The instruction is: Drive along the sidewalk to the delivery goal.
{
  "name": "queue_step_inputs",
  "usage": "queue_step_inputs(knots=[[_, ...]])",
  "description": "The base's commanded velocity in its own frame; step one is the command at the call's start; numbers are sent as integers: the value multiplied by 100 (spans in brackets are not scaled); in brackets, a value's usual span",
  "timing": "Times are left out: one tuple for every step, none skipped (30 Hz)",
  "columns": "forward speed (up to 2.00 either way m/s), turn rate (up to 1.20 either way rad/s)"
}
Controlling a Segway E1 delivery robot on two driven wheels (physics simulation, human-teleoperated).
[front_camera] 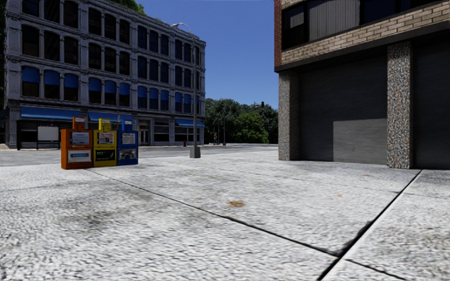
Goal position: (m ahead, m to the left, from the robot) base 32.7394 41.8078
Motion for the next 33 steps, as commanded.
queue_step_inputs(knots=[[200,0],[200,0],[200,0],[200,0],[200,0],[200,0],[200,0],[200,0],[200,0],[200,0],[200,0],[200,0],[200,0],[200,0],[200,0],[200,0],[200,0],[200,0],[200,0],[200,0],[200,0],[200,0],[200,0],[200,0],[200,0],[200,0],[200,0],[200,0],[200,0],[200,0],[200,0],[200,0],[200,0]])
